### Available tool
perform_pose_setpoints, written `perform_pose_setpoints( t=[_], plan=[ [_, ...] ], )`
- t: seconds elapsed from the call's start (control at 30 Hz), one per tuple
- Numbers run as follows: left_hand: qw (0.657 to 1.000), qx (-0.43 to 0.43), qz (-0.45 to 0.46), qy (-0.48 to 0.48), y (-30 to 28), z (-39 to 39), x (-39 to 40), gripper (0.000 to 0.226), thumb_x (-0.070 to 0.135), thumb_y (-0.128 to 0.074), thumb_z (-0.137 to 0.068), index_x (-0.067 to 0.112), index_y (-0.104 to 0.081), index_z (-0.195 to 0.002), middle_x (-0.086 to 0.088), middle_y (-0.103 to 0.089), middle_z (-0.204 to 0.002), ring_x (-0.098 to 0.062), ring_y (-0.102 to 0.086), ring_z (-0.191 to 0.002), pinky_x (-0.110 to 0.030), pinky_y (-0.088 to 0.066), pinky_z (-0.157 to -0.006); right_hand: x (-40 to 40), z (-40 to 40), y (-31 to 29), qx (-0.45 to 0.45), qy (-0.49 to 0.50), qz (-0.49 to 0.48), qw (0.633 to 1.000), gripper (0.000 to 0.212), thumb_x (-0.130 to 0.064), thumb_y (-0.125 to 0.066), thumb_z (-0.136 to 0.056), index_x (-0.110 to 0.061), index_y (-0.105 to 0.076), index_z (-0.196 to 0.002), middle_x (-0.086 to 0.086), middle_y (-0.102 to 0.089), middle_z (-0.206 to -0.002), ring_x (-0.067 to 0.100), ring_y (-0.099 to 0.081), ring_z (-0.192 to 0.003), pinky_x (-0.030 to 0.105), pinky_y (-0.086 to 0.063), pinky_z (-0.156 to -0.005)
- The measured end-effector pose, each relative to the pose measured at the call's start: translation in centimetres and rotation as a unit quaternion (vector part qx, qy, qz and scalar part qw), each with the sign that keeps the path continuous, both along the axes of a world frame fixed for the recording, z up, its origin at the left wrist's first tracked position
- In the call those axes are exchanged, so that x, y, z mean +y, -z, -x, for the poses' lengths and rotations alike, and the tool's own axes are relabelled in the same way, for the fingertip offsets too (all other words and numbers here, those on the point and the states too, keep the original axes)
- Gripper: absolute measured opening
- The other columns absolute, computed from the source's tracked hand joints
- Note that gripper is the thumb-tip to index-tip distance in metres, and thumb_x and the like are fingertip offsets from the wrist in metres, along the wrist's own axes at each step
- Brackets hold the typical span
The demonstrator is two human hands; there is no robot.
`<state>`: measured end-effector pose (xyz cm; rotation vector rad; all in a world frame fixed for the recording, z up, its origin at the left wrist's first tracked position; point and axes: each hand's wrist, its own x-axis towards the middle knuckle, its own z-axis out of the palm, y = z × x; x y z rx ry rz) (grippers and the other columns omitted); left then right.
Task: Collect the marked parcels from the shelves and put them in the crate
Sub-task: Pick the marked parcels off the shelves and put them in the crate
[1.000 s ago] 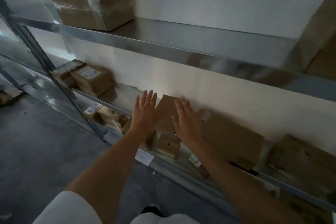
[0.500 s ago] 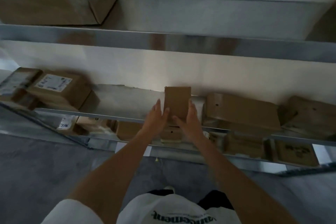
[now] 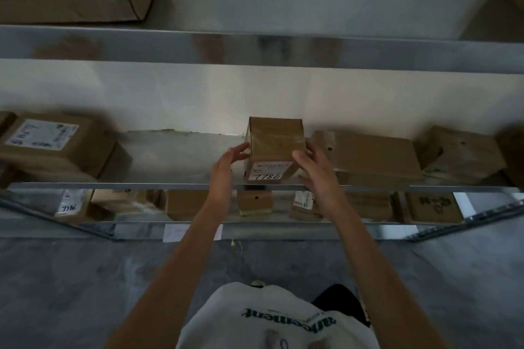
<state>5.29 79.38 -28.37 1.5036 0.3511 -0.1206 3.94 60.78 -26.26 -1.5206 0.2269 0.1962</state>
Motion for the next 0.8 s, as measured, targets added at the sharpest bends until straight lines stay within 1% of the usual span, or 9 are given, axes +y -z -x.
perform_pose_setpoints(
  t=[0.17,0.27,0.37,0.43,0.5,0.6,0.67,0.73,0.8],
  plan=[
    [1.0,-0.004,0.008,0.009,-0.9,-0.8,0.1,0.037,0.04,-0.038,-0.099,0.029,-0.057,-0.129,-0.004,-0.064,-0.119,-0.018,-0.053,-0.119,-0.039,-0.038,-0.107,0.7,0.4,0.4,-0.018,0.018,-0.009,1.0,0.067,-0.034,-0.075,-0.078,-0.021,-0.048,-0.137,0.001,-0.065,-0.125,0.018,-0.064,-0.114,0.042,-0.055,-0.092],
    [1.0,-0.013,0.0,0.024,-1.0,-0.9,0.1,0.04,0.035,-0.034,-0.102,0.022,-0.051,-0.136,0.002,-0.063,-0.106,-0.016,-0.056,-0.103,-0.027,-0.049,-0.081,1.0,0.5,0.8,-0.037,0.03,0.04,0.998,0.052,-0.015,-0.068,-0.086,-0.021,-0.054,-0.135,-0.001,-0.064,-0.124,0.016,-0.063,-0.112,0.043,-0.054,-0.095],
    [0.999,-0.008,0.003,0.033,-0.7,-0.8,0.0,0.033,0.032,-0.033,-0.103,0.029,-0.054,-0.128,0.006,-0.062,-0.103,-0.012,-0.058,-0.095,-0.017,-0.045,-0.064,1.3,0.6,1.2,-0.046,0.044,0.073,0.995,0.049,-0.009,-0.065,-0.087,-0.02,-0.055,-0.134,0.003,-0.065,-0.117,0.02,-0.062,-0.11,0.044,-0.053,-0.094],
    [0.999,-0.004,0.001,0.039,-0.4,-0.5,0.1,0.027,0.033,-0.034,-0.102,0.033,-0.057,-0.118,0.005,-0.064,-0.108,-0.011,-0.059,-0.1,-0.017,-0.048,-0.074,1.3,0.5,1.4,-0.046,0.052,0.081,0.994,0.046,-0.013,-0.064,-0.089,-0.023,-0.055,-0.133,0.006,-0.064,-0.112,0.021,-0.062,-0.108,0.045,-0.055,-0.092],
    [0.999,0.011,0.005,0.033,0.1,-0.3,0.3,0.033,0.034,-0.038,-0.101,0.027,-0.054,-0.129,0.0,-0.06,-0.122,-0.016,-0.052,-0.119,-0.029,-0.039,-0.097,1.4,0.4,1.5,-0.033,0.056,0.066,0.996,0.044,-0.017,-0.061,-0.092,-0.026,-0.053,-0.134,0.007,-0.062,-0.112,0.021,-0.064,-0.105,0.042,-0.058,-0.084],
    [0.999,0.022,0.041,0.006,1.0,-0.3,0.9,0.041,0.029,-0.043,-0.1,0.022,-0.045,-0.141,0.005,-0.065,-0.109,-0.017,-0.053,-0.12,-0.038,-0.036,-0.108,1.9,0.2,1.7,-0.01,0.084,0.044,0.995,0.041,-0.017,-0.059,-0.093,-0.025,-0.053,-0.133,0.003,-0.063,-0.114,0.02,-0.067,-0.1,0.031,-0.059,-0.072],
    [0.999,0.016,0.045,0.01,1.0,-0.3,1.1,0.037,0.024,-0.044,-0.1,0.017,-0.048,-0.137,0.002,-0.065,-0.112,-0.02,-0.057,-0.117,-0.034,-0.047,-0.1,2.4,-0.2,1.9,0.014,0.093,0.014,0.996,0.042,-0.018,-0.062,-0.091,-0.023,-0.051,-0.132,0.003,-0.063,-0.119,0.02,-0.067,-0.101,0.035,-0.06,-0.077],
    [0.999,0.0,0.007,0.031,1.0,-0.5,1.3,0.032,0.022,-0.043,-0.101,0.014,-0.054,-0.129,-0.005,-0.064,-0.117,-0.019,-0.06,-0.11,-0.02,-0.055,-0.081,3.0,-0.6,2.4,0.026,0.082,0.016,0.996,0.047,-0.02,-0.065,-0.089,-0.019,-0.046,-0.133,0.002,-0.059,-0.127,0.019,-0.062,-0.111,0.042,-0.057,-0.088],
    [0.999,-0.011,-0.033,0.039,1.6,-0.9,1.6,0.032,0.02,-0.041,-0.101,0.01,-0.055,-0.128,-0.008,-0.063,-0.118,-0.015,-0.061,-0.104,-0.013,-0.054,-0.074,3.6,-0.9,2.8,0.012,0.037,0.08,0.996,0.054,-0.021,-0.066,-0.089,-0.018,-0.041,-0.136,-0.007,-0.056,-0.128,0.016,-0.056,-0.12,0.035,-0.053,-0.095]
  ],
)
